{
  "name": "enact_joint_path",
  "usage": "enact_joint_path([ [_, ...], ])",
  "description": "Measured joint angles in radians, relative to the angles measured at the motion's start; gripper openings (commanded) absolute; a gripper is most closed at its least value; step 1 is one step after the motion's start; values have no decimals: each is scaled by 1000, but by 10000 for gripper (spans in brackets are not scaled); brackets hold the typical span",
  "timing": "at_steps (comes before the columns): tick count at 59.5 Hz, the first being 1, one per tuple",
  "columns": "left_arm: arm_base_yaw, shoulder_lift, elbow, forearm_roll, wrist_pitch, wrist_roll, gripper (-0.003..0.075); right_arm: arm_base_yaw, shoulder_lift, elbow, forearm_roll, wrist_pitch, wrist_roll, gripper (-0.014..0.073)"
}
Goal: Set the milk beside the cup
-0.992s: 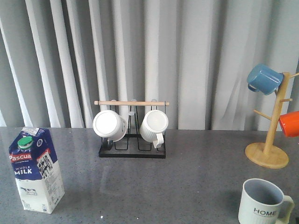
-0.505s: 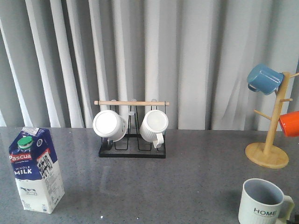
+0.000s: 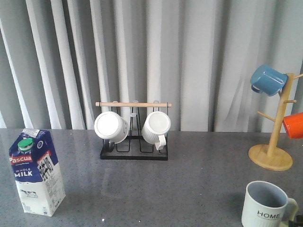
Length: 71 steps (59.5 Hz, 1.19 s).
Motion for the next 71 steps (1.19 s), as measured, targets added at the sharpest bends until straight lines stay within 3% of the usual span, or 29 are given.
enact_joint_path([
  [39,1,0,0,0,0,0,486,16,25,0,13,-50,-49,456],
  [57,1,0,0,0,0,0,486,16,134,-15,10,-159,-52,423],
  [63,1,0,0,0,0,0,486,16,236,-35,-17,-264,-93,301],
  [70,1,0,0,0,-3,0,486,16,330,-94,-33,-329,-120,-14],
  [71,1,0,0,0,-5,0,486,16,341,-104,-34,-333,-120,-16],
])
